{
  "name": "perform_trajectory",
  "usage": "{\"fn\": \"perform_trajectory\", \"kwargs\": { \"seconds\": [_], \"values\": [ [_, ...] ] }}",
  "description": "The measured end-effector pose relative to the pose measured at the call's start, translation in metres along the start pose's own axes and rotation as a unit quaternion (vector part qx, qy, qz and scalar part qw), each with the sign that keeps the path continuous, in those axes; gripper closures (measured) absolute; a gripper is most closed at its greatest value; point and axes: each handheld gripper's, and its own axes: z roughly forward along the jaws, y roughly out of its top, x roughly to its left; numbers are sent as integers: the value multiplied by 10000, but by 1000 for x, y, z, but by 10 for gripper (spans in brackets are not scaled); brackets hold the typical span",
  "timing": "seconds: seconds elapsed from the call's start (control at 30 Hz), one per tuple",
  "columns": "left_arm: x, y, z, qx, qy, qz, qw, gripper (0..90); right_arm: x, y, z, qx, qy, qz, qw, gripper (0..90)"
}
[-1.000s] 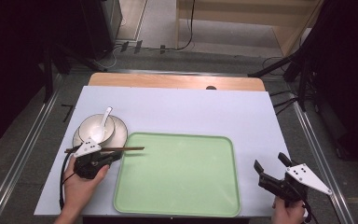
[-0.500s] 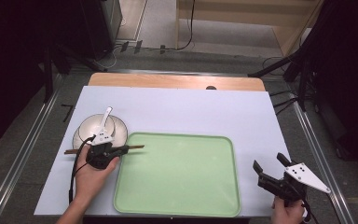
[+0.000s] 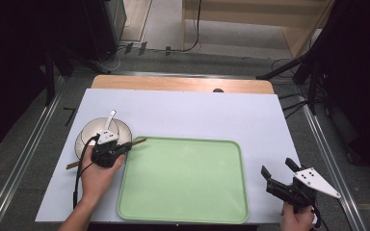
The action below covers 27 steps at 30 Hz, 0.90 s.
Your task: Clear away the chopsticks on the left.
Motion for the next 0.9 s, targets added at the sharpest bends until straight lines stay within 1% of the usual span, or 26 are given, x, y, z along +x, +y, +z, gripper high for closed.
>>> {"fn": "perform_trajectory", "kwargs": {
  "seconds": [0.07, 0.1, 0.13, 0.17, 0.3, 0.37, 0.4, 0.43, 0.47, 0.5, 0.53, 0.57, 0.6, 0.63, 0.67, 0.7, 0.73, 0.77, 0.8, 0.83, 0.87, 0.9],
  "values": [
    [0, 1, 1, 1, 120, -9, 9999, 900, 0, 0, 0, 15, 8, 11, 10000, 129],
    [1, 2, 2, -17, 254, -8, 9997, 900, -1, 0, 0, 4, 1, 15, 10000, 129],
    [1, 2, 2, -17, 254, -8, 9997, 900, -1, -1, 0, 3, 2, 16, 10000, 129],
    [0, 2, 2, -15, 416, 40, 9991, 900, -2, -1, 0, 7, 13, 27, 10000, 129],
    [1, 1, 5, 47, 403, 64, 9992, 900, -2, -1, 1, 24, 27, 44, 10000, 129],
    [0, 2, -1, -20, 285, 64, 9996, 884, -2, -1, 0, 29, 29, 35, 10000, 129],
    [0, 2, -1, -20, 285, 64, 9996, 870, -2, -1, 0, 18, 16, 26, 10000, 129],
    [3, 2, -13, -154, -35, 66, 9999, 869, -2, -1, 0, 5, 17, 8, 10000, 129],
    [5, 2, -21, -219, -234, 69, 9995, 862, -1, -1, -1, 4, 25, 7, 10000, 129],
    [7, 1, -28, -242, -339, 88, 9991, 840, -2, 0, -1, -2, 30, 1, 10000, 129],
    [7, 1, -28, -242, -339, 88, 9991, 826, -2, -1, -1, -4, 30, 1, 10000, 129],
    [10, 0, -37, -260, -424, 109, 9987, 814, -2, -1, -2, 5, 36, 12, 10000, 129],
    [18, -2, -53, -292, -684, 120, 9972, 797, -3, -1, -2, 5, 42, 15, 10000, 129],
    [18, -2, -53, -292, -684, 120, 9972, 794, -3, -1, -1, 6, 40, 20, 10000, 129],
    [24, -4, -63, -308, -739, 142, 9967, 801, -3, -1, -1, 10, 42, 14, 10000, 129],
    [32, -7, -76, -238, -983, 207, 9947, 816, -3, -1, -1, 13, 48, 16, 10000, 129],
    [36, -10, -83, -202, -958, 311, 9947, 830, -3, -1, -1, 9, 55, 13, 10000, 129],
    [36, -10, -83, -202, -958, 311, 9947, 838, -3, -1, -1, 9, 55, 13, 10000, 129],
    [41, -13, -91, -179, -957, 425, 9943, 838, -2, -1, -1, 13, 58, 9, 10000, 129],
    [50, -17, -97, -128, -1069, 461, 9931, 845, -2, -1, -1, 41, 95, -29, 9999, 130],
    [50, -17, -97, -128, -1069, 461, 9931, 849, -2, -1, -1, 38, 146, -81, 9999, 130],
    [58, -22, -99, 40, -992, 469, 9940, 851, -1, -1, -1, 33, 205, -92, 9997, 130]
  ]
}}
